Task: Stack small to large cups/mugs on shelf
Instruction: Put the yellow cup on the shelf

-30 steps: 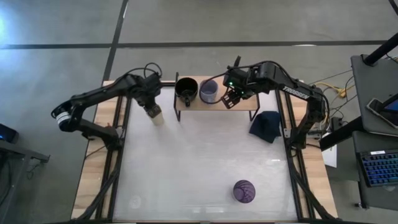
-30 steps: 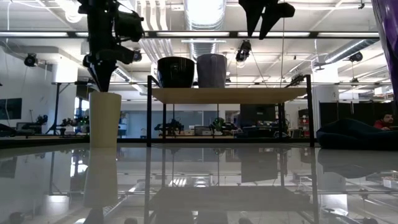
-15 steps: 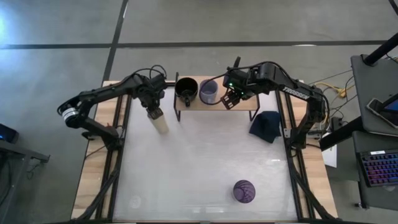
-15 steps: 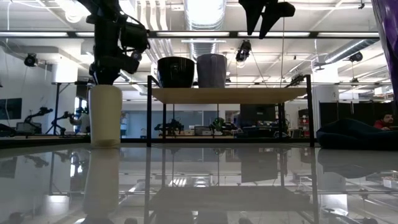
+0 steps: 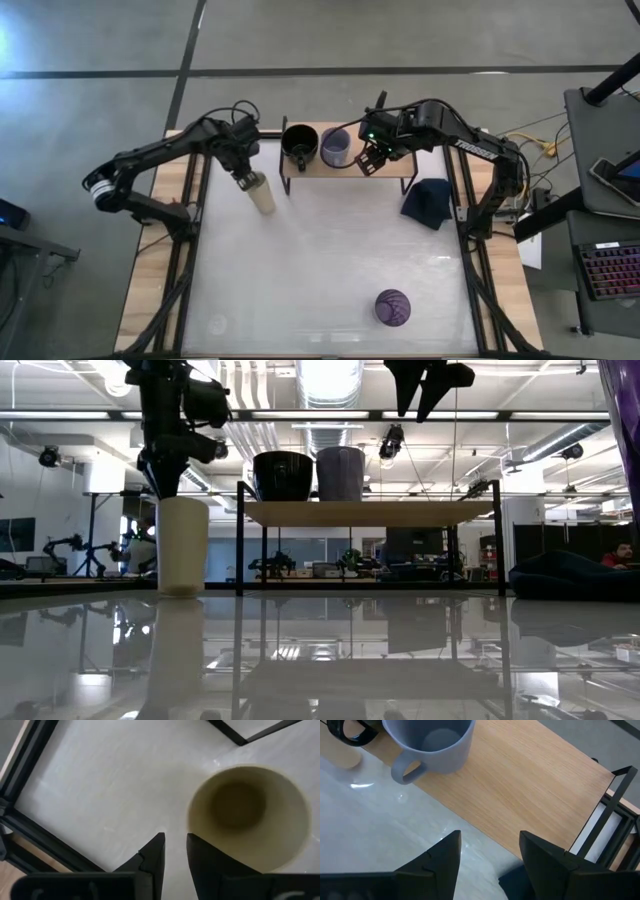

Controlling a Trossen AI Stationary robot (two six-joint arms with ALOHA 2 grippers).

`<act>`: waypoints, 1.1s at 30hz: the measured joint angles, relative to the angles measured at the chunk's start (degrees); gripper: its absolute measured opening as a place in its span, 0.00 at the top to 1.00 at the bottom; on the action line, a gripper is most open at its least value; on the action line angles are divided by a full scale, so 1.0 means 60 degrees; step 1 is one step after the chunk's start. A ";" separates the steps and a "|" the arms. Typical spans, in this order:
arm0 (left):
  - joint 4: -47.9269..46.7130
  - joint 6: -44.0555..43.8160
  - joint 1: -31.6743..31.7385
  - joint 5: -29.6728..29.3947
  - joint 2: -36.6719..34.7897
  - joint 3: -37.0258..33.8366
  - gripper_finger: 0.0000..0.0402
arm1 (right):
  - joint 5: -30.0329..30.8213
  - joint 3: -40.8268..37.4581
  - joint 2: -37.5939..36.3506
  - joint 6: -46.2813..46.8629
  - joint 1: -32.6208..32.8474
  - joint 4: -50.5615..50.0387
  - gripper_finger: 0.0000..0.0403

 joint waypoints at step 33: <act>0.0592 -0.1997 -0.1351 0.0980 0.0121 -0.0026 0.84 | 0.0004 0.0000 0.0000 0.0042 0.0000 0.0000 0.51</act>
